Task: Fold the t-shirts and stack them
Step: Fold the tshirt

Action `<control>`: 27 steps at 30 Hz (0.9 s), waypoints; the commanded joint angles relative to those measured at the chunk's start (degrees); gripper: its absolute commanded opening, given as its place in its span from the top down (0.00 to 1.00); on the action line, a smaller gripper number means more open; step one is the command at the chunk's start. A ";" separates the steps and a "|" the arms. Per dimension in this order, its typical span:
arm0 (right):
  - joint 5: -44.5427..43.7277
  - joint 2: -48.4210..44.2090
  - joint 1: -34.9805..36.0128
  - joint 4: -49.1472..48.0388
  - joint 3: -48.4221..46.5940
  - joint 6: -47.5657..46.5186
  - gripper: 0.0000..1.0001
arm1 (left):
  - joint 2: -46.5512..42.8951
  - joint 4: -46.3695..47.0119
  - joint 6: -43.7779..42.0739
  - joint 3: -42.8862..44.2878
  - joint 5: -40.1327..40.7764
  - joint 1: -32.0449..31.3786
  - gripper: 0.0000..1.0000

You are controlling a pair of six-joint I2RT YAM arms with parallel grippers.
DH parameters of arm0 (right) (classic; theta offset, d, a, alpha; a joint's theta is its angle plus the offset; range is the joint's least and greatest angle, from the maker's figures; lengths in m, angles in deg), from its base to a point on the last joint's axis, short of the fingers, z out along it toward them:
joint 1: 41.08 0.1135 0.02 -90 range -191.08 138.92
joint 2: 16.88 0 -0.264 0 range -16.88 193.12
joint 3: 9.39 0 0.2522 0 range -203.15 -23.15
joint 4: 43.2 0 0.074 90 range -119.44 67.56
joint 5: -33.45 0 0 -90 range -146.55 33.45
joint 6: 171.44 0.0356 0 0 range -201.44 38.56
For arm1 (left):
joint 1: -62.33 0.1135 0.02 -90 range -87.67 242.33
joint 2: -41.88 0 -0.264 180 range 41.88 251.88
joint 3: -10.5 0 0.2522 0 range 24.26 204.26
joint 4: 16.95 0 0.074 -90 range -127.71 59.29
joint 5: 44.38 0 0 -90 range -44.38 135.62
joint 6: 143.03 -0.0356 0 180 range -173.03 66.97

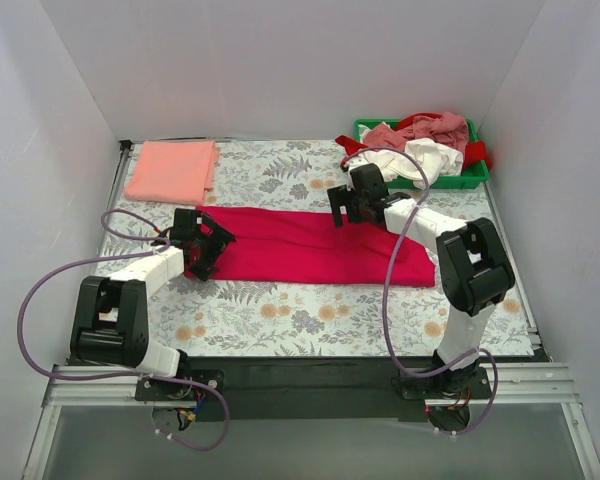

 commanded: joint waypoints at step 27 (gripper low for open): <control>12.26 -19.26 -19.22 7.04 20.76 4.68 0.33 | -3.85 -4.27 -2.09 -1.44 5.83 0.08 0.03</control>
